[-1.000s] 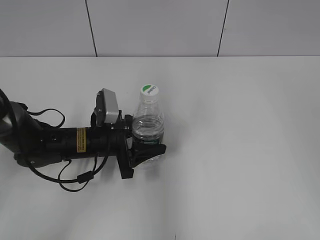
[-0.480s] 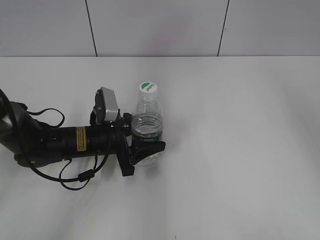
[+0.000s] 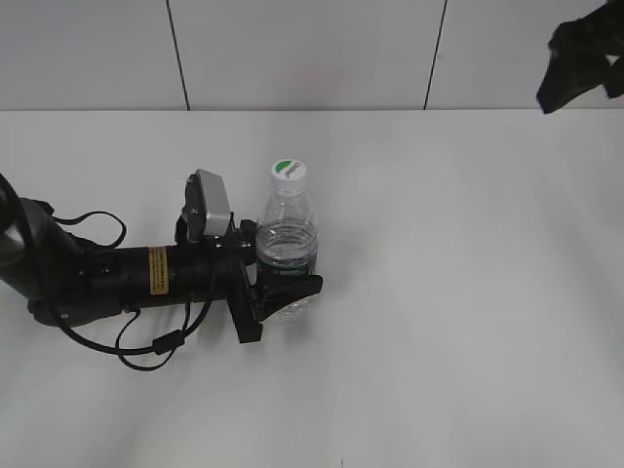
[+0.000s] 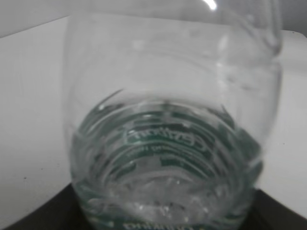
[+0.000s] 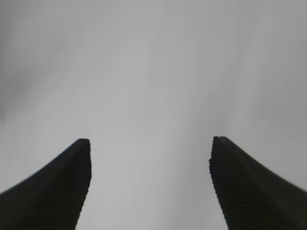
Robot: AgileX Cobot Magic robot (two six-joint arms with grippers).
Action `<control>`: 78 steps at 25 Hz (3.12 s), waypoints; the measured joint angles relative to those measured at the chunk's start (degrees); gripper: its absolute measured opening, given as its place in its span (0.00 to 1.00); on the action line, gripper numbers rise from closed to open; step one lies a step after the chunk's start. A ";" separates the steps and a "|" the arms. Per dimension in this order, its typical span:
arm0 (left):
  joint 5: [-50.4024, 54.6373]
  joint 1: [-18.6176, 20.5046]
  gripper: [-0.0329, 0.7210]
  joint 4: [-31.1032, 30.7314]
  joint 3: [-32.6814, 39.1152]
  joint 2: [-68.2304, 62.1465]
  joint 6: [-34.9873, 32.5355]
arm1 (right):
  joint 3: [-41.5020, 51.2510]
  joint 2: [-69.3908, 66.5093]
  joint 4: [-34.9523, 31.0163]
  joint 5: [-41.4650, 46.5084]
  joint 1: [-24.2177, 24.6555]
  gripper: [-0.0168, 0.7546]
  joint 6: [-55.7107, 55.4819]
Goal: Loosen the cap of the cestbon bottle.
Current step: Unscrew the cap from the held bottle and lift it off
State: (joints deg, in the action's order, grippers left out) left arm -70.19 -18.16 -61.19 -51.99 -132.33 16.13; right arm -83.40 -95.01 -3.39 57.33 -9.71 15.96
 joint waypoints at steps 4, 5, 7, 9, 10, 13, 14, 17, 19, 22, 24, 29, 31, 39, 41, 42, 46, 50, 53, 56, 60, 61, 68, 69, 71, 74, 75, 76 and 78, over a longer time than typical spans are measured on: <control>0.00 0.00 0.59 0.00 0.00 0.00 0.00 | -3.89 -4.63 0.91 4.28 -6.08 0.78 -0.15; 0.00 0.00 0.59 0.00 0.00 0.00 0.00 | -4.88 -5.56 0.97 4.94 -7.60 0.78 -0.23; 0.00 0.00 0.59 0.00 0.00 0.00 0.00 | -6.78 -6.79 1.08 5.93 -10.44 0.78 -0.42; 0.00 -0.05 0.59 0.00 0.00 0.00 0.00 | -9.22 -7.73 1.08 7.57 -13.52 0.78 -0.59; 0.00 -0.05 0.59 0.00 0.00 0.00 0.00 | -10.38 -8.09 0.85 8.92 -14.96 0.78 -0.60; 0.00 -0.05 0.59 0.00 0.00 0.00 0.00 | -14.37 -9.43 -0.45 11.39 -18.46 0.78 -1.52; 0.00 -0.05 0.59 0.00 0.00 0.00 0.00 | -15.55 -9.82 -0.88 11.58 -19.44 0.78 -2.59; 0.00 -0.05 0.59 0.00 0.00 0.00 0.00 | -18.10 -10.46 -1.62 11.86 -22.56 0.78 -7.64; 0.06 -0.05 0.59 0.02 0.00 0.00 0.00 | -18.60 -10.97 -2.16 11.99 -23.92 0.78 -10.46; 0.06 -0.05 0.59 0.09 0.00 0.00 0.00 | -18.66 -13.07 -4.38 12.13 -24.69 0.78 -14.92; 0.06 -0.05 0.59 0.14 0.00 0.00 0.00 | -18.66 -14.65 -5.82 12.13 -24.70 0.78 -17.87; 0.06 -0.05 0.59 0.33 0.00 0.00 0.00 | -18.66 -15.54 -8.65 12.29 -24.70 0.78 -22.06; 0.06 -0.05 0.59 0.34 0.00 0.00 0.00 | -18.66 -15.54 -9.55 12.34 -24.78 0.78 -22.70; 0.06 -0.05 0.59 0.45 0.00 0.00 0.00 | -19.53 -16.93 -10.32 12.41 -28.58 0.78 -23.22; 0.06 -0.05 0.59 0.45 0.00 0.00 0.00 | -21.12 -17.95 -8.98 12.41 -29.96 0.78 -23.22; 0.06 -0.05 0.59 0.45 0.00 0.00 0.00 | -22.11 -18.54 -7.87 12.41 -30.53 0.78 -23.22; 0.11 -0.05 0.59 0.45 0.00 0.00 -0.51 | -23.56 -20.08 -6.01 12.41 -31.46 0.78 -23.15; 0.11 -0.05 0.59 0.45 0.00 0.00 -0.70 | -23.58 -22.20 -5.48 12.41 -31.46 0.78 -23.10; 0.11 -0.05 0.59 0.45 0.00 0.00 -0.81 | -23.58 -23.30 -5.26 12.41 -31.46 0.78 -23.00; 0.11 -0.05 0.59 0.45 0.00 0.00 -0.83 | -23.83 -23.36 -4.53 12.41 -31.46 0.78 -22.82; 0.11 -0.05 0.59 0.45 0.00 0.00 -0.83 | -24.75 -23.36 -4.39 12.48 -31.46 0.78 -22.52; 0.11 -0.05 0.59 0.45 0.00 0.00 -0.83 | -24.89 -23.36 -4.39 12.48 -31.46 0.78 -22.37; 0.11 -0.05 0.59 0.45 0.00 0.00 -0.88 | -24.89 -23.36 -4.39 12.48 -31.46 0.78 -21.81; 0.11 -0.05 0.59 0.45 0.00 0.00 -0.88 | -24.89 -23.36 -4.39 12.48 -31.46 0.78 -21.81; 0.11 -0.05 0.59 0.45 0.00 0.00 -0.88 | -24.89 -23.36 -4.39 12.48 -31.46 0.76 -21.64; 0.11 -0.05 0.59 0.45 0.00 0.00 -0.88 | -24.89 -23.36 -4.39 12.48 -31.46 0.68 -21.46; 0.11 -0.05 0.59 0.45 0.00 0.00 -0.88 | -24.89 -23.36 -4.46 12.48 -31.46 0.65 -21.18; 0.11 -0.05 0.59 0.45 0.00 0.00 -0.88 | -24.89 -23.36 -4.51 12.48 -31.46 0.63 -21.04; 0.11 -0.05 0.59 0.45 0.00 0.00 -0.88 | -24.89 -23.36 -4.57 12.48 -31.46 0.62 -20.92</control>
State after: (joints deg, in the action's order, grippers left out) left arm -70.08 -18.21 -60.74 -51.99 -132.33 15.25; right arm -108.30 -118.37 -7.96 69.81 -41.18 -4.96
